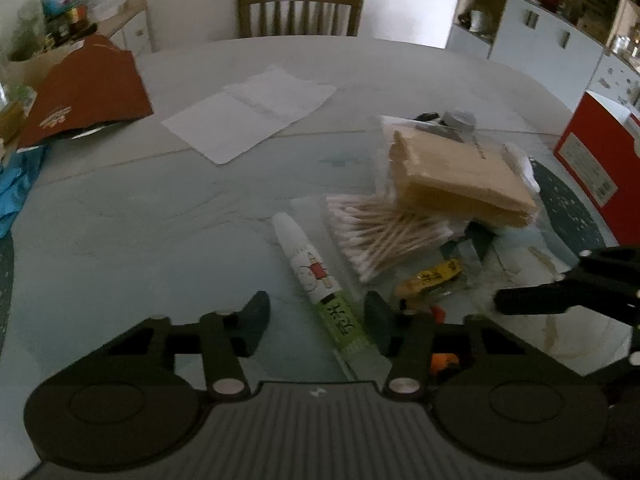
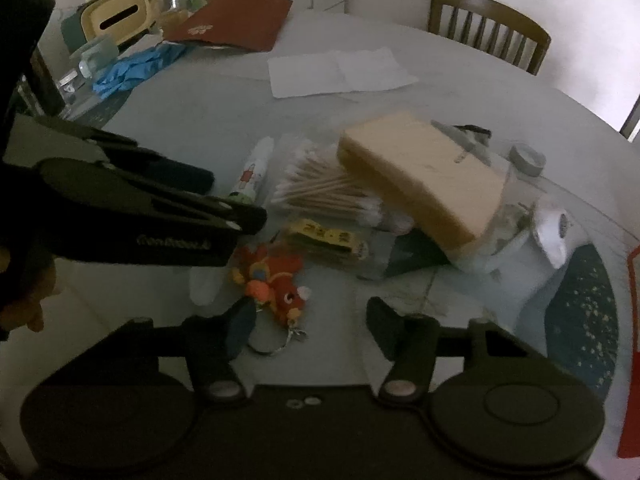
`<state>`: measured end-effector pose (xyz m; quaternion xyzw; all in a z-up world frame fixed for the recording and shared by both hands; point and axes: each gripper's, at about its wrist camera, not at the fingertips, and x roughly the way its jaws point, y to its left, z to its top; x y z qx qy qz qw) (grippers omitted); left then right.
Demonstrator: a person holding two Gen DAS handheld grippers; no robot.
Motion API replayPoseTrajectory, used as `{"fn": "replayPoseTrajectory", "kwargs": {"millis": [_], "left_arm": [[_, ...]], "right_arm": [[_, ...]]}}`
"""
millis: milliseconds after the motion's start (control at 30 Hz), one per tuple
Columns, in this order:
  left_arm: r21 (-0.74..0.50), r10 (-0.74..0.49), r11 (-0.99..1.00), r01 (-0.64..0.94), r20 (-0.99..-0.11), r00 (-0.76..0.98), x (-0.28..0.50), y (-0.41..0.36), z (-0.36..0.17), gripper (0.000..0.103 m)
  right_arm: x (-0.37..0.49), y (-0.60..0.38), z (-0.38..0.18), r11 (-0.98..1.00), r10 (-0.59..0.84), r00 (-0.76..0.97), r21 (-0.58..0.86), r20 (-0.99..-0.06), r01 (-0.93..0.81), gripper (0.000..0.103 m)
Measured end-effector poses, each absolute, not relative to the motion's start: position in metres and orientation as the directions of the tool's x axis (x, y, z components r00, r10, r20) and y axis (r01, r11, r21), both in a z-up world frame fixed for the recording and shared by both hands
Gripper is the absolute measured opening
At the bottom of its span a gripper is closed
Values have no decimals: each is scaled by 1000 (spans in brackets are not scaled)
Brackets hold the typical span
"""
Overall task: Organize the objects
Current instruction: 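Grasp the white tube with the left gripper while the right grasps the toy fish, then carry the white tube and toy fish over the shoebox with both grippers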
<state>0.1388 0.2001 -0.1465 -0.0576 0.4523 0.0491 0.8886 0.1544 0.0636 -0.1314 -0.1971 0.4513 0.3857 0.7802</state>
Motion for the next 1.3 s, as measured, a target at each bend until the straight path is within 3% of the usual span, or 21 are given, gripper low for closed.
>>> {"fn": "replayPoseTrajectory", "kwargs": {"millis": [200,267,400,867,1300], "left_arm": [[-71,14,990,-122,-810,586,140,201,-145,26],[-76,10,990,-121,-811,585,140,202,-145,25],[-72,11,990,-119,-813,582,140,202,-144,23],[-112,-8,983,-148,-821,570,123,194,-139,17],[-199,-69,968,-153,-798,599,89,169,-109,17]], "right_arm": [[151,73,-133,585,443,285,34,-850,-810,49],[150,76,-132,569,459,265,51,-848,-821,49],[147,81,-132,549,464,265,40,-845,-835,34],[139,42,-121,618,455,248,103,-855,-779,32],[142,-39,-77,722,472,349,128,-810,-679,32]]}}
